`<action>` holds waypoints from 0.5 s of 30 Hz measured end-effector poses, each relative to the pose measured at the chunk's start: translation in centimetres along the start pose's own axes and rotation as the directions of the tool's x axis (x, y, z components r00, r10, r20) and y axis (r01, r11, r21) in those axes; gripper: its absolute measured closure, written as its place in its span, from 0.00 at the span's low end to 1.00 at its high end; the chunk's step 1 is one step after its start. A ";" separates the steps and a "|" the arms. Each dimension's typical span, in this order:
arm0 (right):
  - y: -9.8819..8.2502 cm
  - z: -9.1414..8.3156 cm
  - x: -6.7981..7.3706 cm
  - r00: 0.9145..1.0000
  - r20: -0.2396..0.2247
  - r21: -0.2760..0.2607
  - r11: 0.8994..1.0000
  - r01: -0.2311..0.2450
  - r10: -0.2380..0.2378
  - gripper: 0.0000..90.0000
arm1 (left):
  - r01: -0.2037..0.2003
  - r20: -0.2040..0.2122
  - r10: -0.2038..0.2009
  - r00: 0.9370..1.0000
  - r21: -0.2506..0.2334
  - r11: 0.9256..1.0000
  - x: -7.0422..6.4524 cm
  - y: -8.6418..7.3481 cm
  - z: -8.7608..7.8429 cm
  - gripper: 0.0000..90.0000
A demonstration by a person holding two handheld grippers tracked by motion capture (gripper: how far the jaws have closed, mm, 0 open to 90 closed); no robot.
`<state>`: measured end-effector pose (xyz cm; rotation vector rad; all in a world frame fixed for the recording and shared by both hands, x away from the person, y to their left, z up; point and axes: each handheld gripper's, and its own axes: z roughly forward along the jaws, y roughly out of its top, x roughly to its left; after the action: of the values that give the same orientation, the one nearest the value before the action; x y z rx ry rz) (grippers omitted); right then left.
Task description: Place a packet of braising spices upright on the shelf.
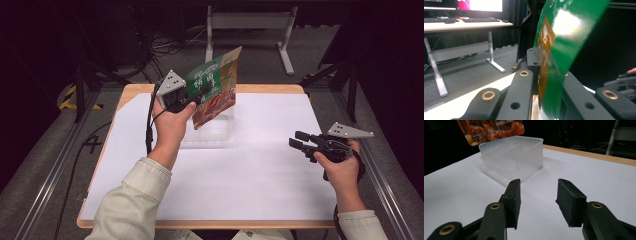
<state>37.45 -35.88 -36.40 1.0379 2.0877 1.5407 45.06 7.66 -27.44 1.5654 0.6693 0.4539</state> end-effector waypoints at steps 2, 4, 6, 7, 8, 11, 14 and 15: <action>-0.1 -0.3 0.0 1.000 0.006 -0.005 1.000 -0.004 0.004 0.61 | 0.003 -0.006 -0.003 1.000 0.004 1.000 0.3 0.1 0.3 0.99; -0.2 -0.5 0.0 1.000 0.008 -0.005 1.000 -0.005 0.005 0.61 | 0.008 -0.016 -0.007 1.000 0.010 1.000 0.6 0.2 0.5 0.99; -0.2 -0.7 0.1 1.000 0.011 -0.007 1.000 -0.010 0.010 0.61 | 0.016 -0.028 -0.016 0.999 0.008 1.000 0.9 0.3 0.9 0.99; -0.2 -0.8 0.1 1.000 0.013 -0.007 1.000 -0.013 0.013 0.61 | 0.022 -0.029 -0.022 0.999 0.008 1.000 1.1 0.3 1.0 0.99; -0.3 -0.8 0.1 1.000 0.013 -0.010 1.000 -0.012 0.012 0.61 | 0.027 -0.031 -0.027 0.999 0.007 1.000 1.1 0.3 1.1 0.99; -0.3 -1.0 0.1 1.000 0.016 -0.008 1.000 -0.015 0.015 0.61 | 0.032 -0.031 -0.031 0.999 0.012 0.999 1.5 0.3 1.6 0.99; -0.3 -1.1 0.0 1.000 0.016 -0.012 1.000 -0.013 0.013 0.61 | 0.034 -0.035 -0.034 0.999 0.010 0.999 1.6 0.3 1.9 0.99; -0.3 -1.1 0.0 1.000 0.016 -0.012 1.000 -0.013 0.013 0.61 | 0.039 -0.038 -0.038 0.999 0.004 0.999 1.7 0.3 2.0 0.99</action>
<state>36.64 -36.63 -36.33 1.0588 2.0619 1.5442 47.70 7.24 -27.50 1.5488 0.7292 0.4550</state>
